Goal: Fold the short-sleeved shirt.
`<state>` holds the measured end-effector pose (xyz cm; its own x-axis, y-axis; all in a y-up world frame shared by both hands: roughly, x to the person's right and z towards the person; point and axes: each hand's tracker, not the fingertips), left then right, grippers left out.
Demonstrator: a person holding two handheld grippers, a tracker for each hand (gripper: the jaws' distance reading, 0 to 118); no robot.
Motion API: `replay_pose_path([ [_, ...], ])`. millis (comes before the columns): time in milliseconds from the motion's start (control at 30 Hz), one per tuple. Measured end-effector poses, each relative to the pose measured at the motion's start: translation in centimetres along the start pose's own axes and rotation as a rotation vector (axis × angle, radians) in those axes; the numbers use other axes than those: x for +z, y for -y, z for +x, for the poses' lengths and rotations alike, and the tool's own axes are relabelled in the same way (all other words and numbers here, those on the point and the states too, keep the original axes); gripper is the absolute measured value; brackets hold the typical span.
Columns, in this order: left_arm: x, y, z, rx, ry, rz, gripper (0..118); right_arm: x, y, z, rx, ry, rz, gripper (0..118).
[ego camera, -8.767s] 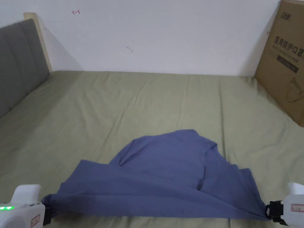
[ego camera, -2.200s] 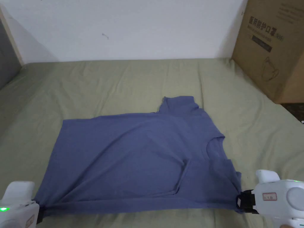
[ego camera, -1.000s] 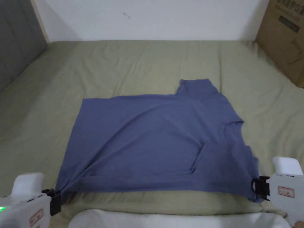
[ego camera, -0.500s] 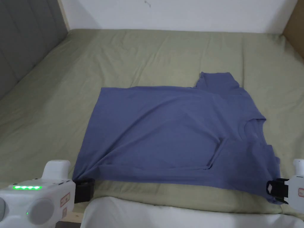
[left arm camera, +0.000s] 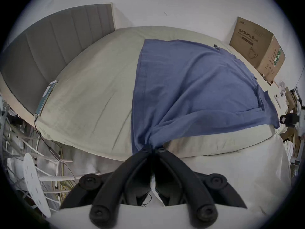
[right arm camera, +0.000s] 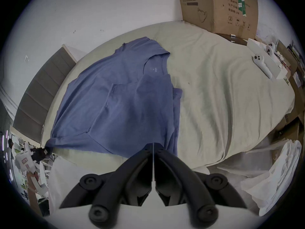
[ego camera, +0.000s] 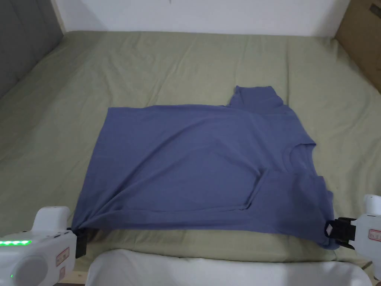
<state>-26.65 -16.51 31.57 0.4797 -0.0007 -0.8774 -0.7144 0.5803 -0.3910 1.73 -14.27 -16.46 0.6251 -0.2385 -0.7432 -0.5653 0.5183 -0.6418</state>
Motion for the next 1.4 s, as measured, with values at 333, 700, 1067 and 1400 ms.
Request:
replay_pose_path([
  [333,0.0,0.0,0.0,0.015,0.004,-0.015,2,-3.2,-0.2,0.7,0.037,0.038,-0.095,42],
  [700,1.3,-1.4,0.1,-0.016,-0.021,-0.015,2,0.0,-1.8,-0.5,0.094,0.038,-0.025,2],
  [1067,0.0,-10.7,0.2,-0.033,-0.026,0.042,2,-1.3,-10.0,-2.7,0.109,0.017,0.049,2],
  [1400,-8.6,-17.0,1.7,-0.120,-0.046,-0.064,24,-9.1,-14.8,-2.6,0.054,0.059,-0.048,13],
])
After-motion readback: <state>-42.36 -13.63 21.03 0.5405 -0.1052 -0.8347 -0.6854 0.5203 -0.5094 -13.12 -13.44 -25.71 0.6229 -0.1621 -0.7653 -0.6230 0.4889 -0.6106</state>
